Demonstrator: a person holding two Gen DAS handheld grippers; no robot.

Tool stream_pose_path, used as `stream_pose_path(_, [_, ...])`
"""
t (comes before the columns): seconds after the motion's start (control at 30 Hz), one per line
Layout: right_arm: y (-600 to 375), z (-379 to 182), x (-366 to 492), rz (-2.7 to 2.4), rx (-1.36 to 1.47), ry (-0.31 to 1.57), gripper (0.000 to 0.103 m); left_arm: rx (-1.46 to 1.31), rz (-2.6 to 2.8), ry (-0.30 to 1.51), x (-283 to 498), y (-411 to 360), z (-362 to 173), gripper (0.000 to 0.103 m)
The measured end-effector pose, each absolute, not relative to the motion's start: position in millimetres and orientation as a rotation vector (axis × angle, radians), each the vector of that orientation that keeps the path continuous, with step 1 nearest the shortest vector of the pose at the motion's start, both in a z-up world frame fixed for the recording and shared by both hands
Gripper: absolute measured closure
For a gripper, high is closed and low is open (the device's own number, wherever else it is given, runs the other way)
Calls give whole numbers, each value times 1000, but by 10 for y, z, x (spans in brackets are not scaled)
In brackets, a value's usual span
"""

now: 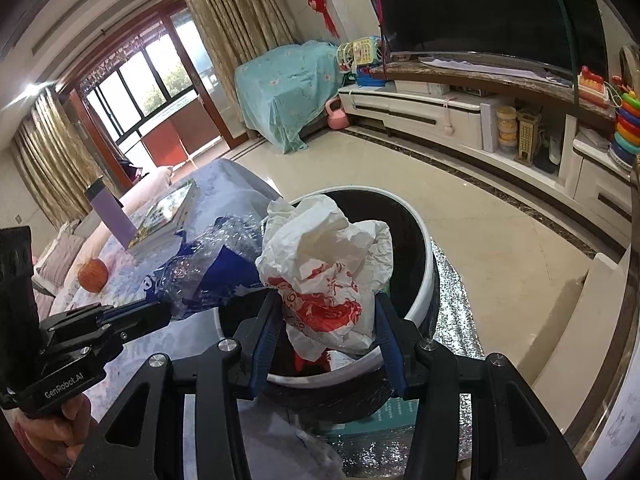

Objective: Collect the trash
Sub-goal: 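Carry the white-red bag and blue bag over the black bin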

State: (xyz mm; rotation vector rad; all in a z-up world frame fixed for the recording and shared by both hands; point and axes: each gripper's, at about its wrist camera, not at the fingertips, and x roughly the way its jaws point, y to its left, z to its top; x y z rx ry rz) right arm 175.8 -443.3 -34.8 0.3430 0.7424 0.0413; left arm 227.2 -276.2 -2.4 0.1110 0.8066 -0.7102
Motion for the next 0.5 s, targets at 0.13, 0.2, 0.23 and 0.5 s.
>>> stream_pose_path(0.13, [-4429, -361, 1801, 37, 322, 763, 56, 116, -708, 819, 2318, -2820, -56, 94])
stream_pose_path(0.2, [-4436, -363, 1830, 36, 313, 773, 56, 114, -708, 825, 2332, -2848, -64, 94])
stream_pose_path(0.23, [-4446, -365, 1835, 36, 312, 775, 56, 112, -710, 829, 2341, -2863, -68, 94])
stream_pose_path(0.5, [-4488, -369, 1908, 33, 299, 787, 55, 109, -707, 851, 2407, -2901, -103, 94])
